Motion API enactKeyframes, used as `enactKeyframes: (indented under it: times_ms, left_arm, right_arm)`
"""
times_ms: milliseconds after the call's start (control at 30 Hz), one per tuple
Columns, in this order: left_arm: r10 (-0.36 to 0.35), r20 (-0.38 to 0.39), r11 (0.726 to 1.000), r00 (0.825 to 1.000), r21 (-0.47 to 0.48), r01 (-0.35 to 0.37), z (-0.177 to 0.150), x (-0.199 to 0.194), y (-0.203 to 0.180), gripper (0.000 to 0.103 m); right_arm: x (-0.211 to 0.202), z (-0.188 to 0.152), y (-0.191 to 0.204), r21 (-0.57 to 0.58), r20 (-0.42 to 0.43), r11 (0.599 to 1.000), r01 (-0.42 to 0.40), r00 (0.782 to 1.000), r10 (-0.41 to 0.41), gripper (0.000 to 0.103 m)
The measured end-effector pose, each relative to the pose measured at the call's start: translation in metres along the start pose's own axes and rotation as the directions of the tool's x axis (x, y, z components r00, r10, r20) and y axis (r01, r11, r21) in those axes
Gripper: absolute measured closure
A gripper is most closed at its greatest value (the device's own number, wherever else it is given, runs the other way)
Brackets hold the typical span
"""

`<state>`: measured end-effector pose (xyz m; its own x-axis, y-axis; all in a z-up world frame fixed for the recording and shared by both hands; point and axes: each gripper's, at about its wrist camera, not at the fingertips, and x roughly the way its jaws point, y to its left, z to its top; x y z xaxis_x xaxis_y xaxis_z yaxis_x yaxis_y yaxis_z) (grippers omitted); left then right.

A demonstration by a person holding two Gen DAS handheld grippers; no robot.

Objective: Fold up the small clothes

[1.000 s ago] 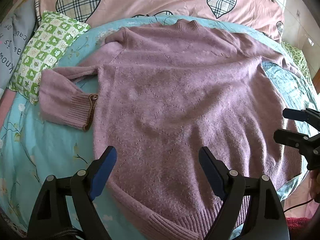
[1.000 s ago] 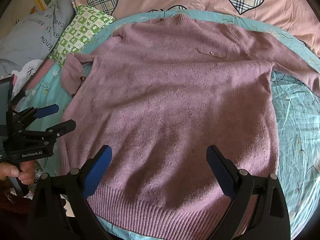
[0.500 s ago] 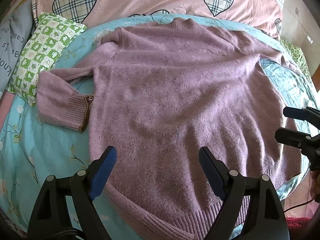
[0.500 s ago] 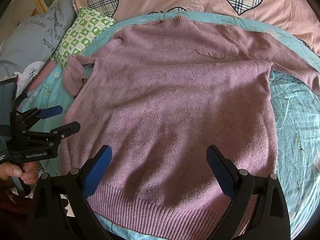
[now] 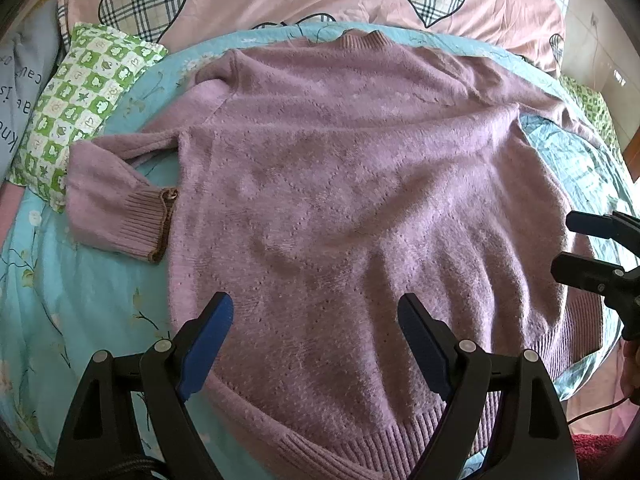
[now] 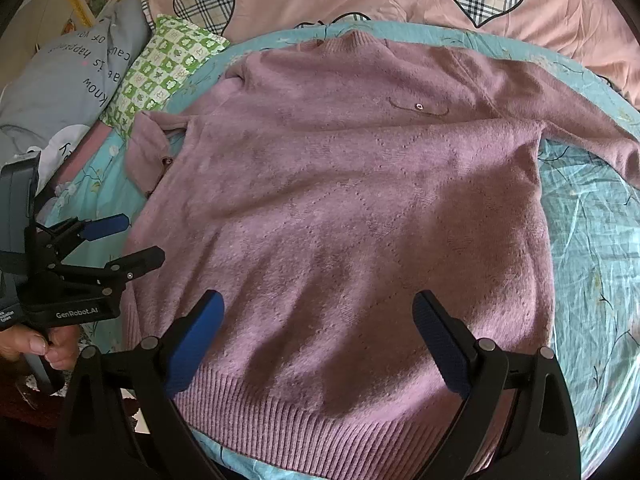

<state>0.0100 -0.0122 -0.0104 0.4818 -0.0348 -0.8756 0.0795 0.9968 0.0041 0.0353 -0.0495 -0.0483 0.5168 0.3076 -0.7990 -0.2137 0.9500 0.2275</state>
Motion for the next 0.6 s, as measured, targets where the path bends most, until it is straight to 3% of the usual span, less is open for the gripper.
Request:
enactKeyframes:
  times_ms: [300,433,600]
  left_arm:
    - [-0.007,-0.016,1.0,1.0,-0.007,0.007,0.004,0.007,-0.003,0.018]
    - [-0.009,-0.02,1.0,1.0,-0.006,0.009,0.006,0.011,-0.004,0.018]
    - [-0.017,-0.029,1.0,0.999,-0.01,0.017,0.009,0.015,-0.004,0.018]
  right_arm:
    - [0.004,0.001,-0.005,-0.017,-0.001,0.999,0.031,1.0,-0.031,0.008]
    - [0.007,0.003,-0.009,-0.015,0.018,1.0,0.005,1.0,-0.005,0.008]
    - [0.011,0.009,-0.012,-0.076,0.019,0.994,0.081,0.997,-0.08,0.008]
